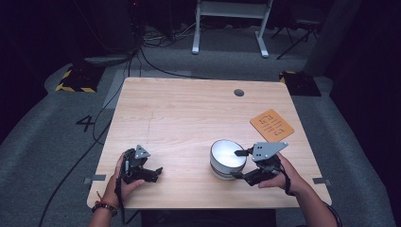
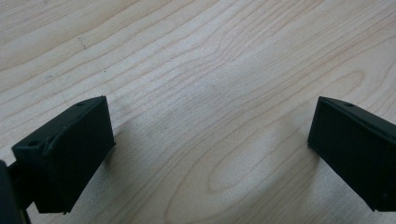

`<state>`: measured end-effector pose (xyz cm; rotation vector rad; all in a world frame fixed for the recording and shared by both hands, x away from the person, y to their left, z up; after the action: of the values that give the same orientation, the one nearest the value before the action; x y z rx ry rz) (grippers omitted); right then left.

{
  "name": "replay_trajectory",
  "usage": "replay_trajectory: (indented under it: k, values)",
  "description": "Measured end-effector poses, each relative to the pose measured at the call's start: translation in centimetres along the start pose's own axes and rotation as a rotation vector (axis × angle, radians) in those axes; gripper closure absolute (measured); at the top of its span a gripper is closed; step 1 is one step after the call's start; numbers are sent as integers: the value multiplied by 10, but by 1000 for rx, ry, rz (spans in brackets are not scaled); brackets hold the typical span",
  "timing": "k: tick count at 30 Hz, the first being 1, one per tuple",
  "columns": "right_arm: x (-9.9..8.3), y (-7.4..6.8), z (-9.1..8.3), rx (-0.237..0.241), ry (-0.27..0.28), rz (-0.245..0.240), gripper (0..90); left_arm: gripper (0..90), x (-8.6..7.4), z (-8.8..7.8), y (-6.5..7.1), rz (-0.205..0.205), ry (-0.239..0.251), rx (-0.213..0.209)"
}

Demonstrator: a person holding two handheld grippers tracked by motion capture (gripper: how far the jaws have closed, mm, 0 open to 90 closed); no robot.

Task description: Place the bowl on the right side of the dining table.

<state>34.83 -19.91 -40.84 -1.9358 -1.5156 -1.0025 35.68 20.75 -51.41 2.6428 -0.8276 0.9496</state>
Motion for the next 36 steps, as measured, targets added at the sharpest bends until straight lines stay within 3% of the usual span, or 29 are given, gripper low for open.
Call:
replay_trajectory:
  k: [14,15,21,23,29,32,36]
  values:
    - [3,-3,18,75,-27,-5,383,4,0,0,0,0,0,0]
    - [3,-4,19,82,-34,-7,436,4,0,0,0,0,0,0]
    - [3,-4,26,112,-74,-17,555,3,0,0,0,0,0,-1]
    - [3,-5,27,135,-58,-1,635,4,0,0,0,0,0,0]
    - [7,-4,28,147,-39,19,792,4,0,0,0,0,0,0]
    - [10,-4,29,162,-40,3,824,3,0,0,0,0,0,0]
    - [12,-6,29,139,-55,-19,825,3,0,0,0,0,0,0]
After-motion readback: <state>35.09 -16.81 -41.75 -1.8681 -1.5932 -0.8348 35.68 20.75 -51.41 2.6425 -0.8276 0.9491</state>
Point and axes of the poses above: each handheld gripper's, and its own axes: z roughly forward along the jaws, x roughly out of its top, y roughly to its right, the point moved 1 cm from there along z, roughly forward along the jaws, and after that the axes turned 1 degree about -y, right-handed, at the moved point
